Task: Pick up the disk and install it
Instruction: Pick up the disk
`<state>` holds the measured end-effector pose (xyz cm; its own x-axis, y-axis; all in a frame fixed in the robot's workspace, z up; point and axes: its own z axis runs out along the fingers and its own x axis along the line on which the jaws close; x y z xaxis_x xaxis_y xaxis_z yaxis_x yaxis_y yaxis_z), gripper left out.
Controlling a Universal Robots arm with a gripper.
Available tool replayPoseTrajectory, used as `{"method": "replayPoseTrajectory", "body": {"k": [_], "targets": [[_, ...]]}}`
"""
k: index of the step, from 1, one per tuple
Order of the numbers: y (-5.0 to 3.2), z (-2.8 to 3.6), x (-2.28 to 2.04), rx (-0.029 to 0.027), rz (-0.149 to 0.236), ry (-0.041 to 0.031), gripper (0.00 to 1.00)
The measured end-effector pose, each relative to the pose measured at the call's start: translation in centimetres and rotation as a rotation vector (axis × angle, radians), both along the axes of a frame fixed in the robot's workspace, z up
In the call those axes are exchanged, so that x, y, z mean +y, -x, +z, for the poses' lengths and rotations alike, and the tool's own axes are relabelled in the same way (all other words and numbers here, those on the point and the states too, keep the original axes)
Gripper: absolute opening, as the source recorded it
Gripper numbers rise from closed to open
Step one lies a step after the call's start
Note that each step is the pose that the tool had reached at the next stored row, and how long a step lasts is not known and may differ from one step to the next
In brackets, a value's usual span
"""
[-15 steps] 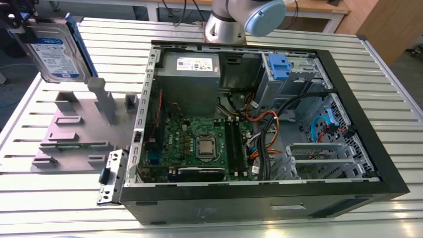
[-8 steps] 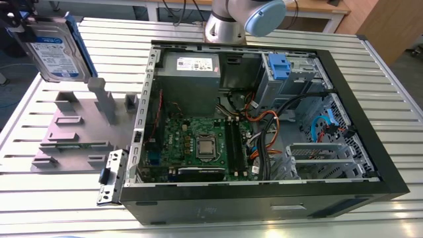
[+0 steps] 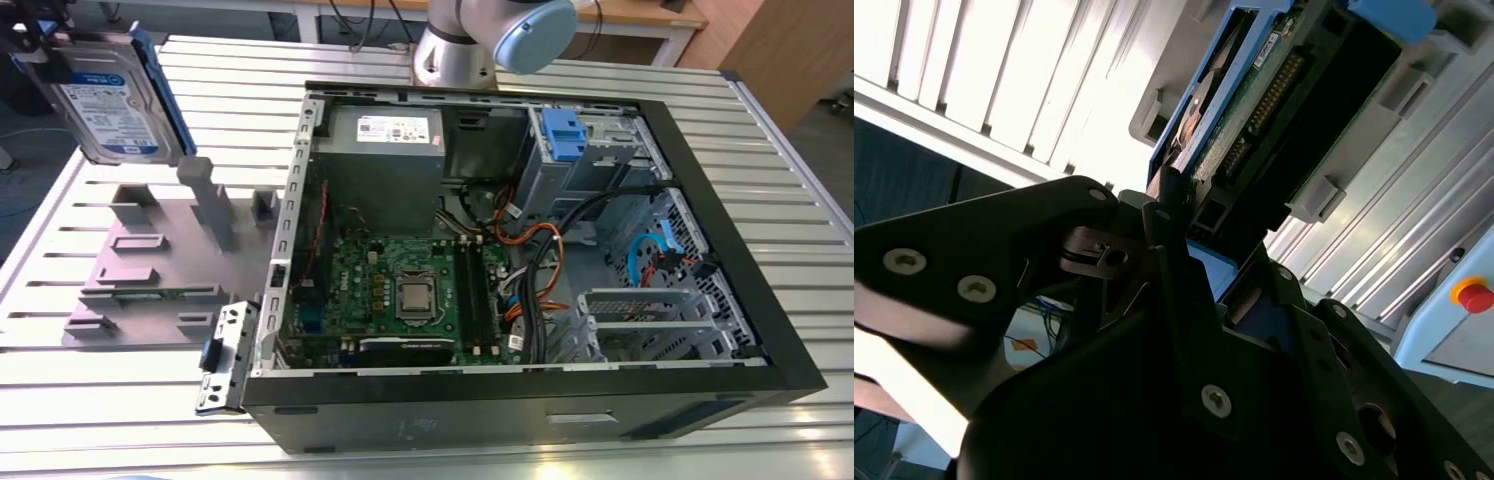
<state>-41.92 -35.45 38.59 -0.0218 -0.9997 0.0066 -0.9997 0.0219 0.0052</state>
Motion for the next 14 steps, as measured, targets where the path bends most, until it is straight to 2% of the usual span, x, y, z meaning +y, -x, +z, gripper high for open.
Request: {"method": "replayPoseTrajectory", "body": {"k": [14], "targets": [[0.0, 0.49, 0.0, 0.0, 0.0, 0.0, 0.37]]}}
